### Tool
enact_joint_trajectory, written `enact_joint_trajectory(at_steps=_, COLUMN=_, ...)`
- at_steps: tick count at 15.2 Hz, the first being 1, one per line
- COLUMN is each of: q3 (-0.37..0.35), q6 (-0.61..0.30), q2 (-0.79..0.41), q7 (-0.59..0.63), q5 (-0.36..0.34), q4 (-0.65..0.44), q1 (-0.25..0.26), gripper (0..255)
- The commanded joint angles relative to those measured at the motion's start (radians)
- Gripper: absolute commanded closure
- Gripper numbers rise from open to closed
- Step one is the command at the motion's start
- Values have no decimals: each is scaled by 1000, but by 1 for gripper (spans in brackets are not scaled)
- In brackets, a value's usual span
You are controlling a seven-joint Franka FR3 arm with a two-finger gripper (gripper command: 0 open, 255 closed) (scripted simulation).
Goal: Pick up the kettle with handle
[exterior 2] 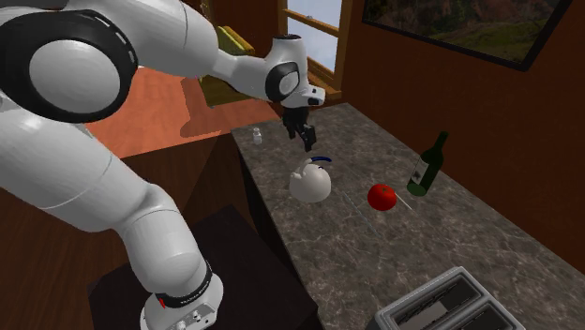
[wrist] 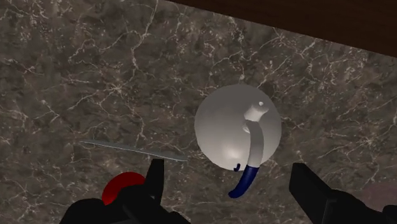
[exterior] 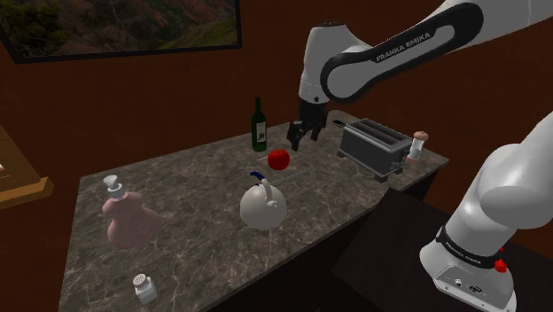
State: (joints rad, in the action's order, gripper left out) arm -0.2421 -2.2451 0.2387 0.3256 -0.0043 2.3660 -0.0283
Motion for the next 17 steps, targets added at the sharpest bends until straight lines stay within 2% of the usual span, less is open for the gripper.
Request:
enact_joint_trajectory(at_steps=1, q3=-17, q6=-51, q2=-78, q7=46, q5=-13, q4=-25, q1=-2, gripper=0)
enact_joint_trajectory(at_steps=7, q3=-41, q6=-165, q2=-316, q7=177, q5=-82, q4=-134, q1=3, gripper=0)
enact_joint_trajectory(at_steps=14, q3=-19, q6=-241, q2=-593, q7=312, q5=-164, q4=-321, q1=49, gripper=0)
enact_joint_trajectory(at_steps=17, q3=-11, q6=-273, q2=-622, q7=322, q5=-178, q4=-317, q1=56, gripper=0)
